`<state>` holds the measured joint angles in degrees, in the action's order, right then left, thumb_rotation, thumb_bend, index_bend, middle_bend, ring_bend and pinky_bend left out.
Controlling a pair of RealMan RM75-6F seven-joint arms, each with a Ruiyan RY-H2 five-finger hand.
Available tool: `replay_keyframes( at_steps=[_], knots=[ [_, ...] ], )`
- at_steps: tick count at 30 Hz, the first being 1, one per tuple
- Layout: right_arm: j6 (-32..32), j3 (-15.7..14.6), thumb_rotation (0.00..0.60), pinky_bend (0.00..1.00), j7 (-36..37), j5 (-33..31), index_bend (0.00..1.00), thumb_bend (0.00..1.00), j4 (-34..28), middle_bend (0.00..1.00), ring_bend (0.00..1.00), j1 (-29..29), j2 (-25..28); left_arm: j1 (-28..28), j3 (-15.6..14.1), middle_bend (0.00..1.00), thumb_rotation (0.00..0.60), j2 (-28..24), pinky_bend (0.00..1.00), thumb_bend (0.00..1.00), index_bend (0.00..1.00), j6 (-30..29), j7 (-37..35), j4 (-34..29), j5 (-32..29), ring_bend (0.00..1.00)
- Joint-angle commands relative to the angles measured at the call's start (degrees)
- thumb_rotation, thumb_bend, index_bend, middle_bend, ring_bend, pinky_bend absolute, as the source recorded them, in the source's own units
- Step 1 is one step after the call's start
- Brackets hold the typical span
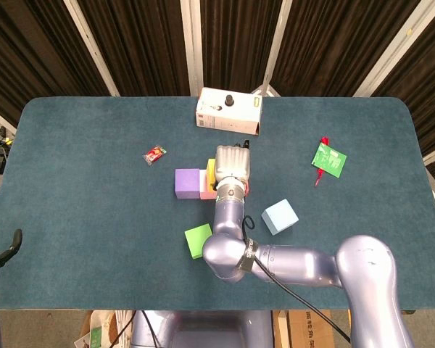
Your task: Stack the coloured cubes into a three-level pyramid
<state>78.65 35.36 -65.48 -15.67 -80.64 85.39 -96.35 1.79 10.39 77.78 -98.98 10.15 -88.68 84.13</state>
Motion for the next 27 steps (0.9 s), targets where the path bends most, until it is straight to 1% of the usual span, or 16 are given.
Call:
replay_keyframes(
  at_steps=[1, 12, 17, 20, 27],
  knots=[
    [-0.22, 0.49, 0.6, 0.0, -0.33, 0.55, 0.47, 0.29, 0.65, 0.42, 0.19, -0.13, -0.56, 0.02, 0.09, 0.0, 0.6, 0.05, 0.0, 0.41, 0.05, -0.05, -0.01, 0.04, -0.08, 0.0],
    [0.1, 2.17, 0.6, 0.0, -0.84, 3.34, 0.47, 0.29, 2.07, 0.42, 0.19, -0.64, -1.71, -0.11, 0.28, 0.0, 0.6, -0.15, 0.0, 0.41, 0.05, -0.4, -0.44, -0.1, -0.28, 0.0],
    [-0.52, 3.02, 0.6, 0.0, -0.99, 3.18, 0.47, 0.29, 2.11, 0.42, 0.19, -1.43, -2.08, -0.15, 0.28, 0.0, 0.6, -0.24, 0.0, 0.41, 0.05, -0.42, -0.57, -0.26, -0.34, 0.0],
    [-0.62, 2.68, 0.6, 0.0, -1.7, 3.65, 0.47, 0.29, 2.28, 0.42, 0.19, -1.72, -2.38, -0.17, 0.32, 0.0, 0.6, -0.26, 0.0, 0.41, 0.05, -0.5, -0.61, -0.32, -0.39, 0.0],
    [-1.3, 2.91, 0.6, 0.0, -1.76, 4.47, 0.47, 0.29, 2.99, 0.42, 0.19, -2.31, -3.41, -0.12, 0.32, 0.0, 0.6, -0.18, 0.0, 0.41, 0.05, -0.4, -0.41, -0.34, -0.52, 0.0]
  ],
)
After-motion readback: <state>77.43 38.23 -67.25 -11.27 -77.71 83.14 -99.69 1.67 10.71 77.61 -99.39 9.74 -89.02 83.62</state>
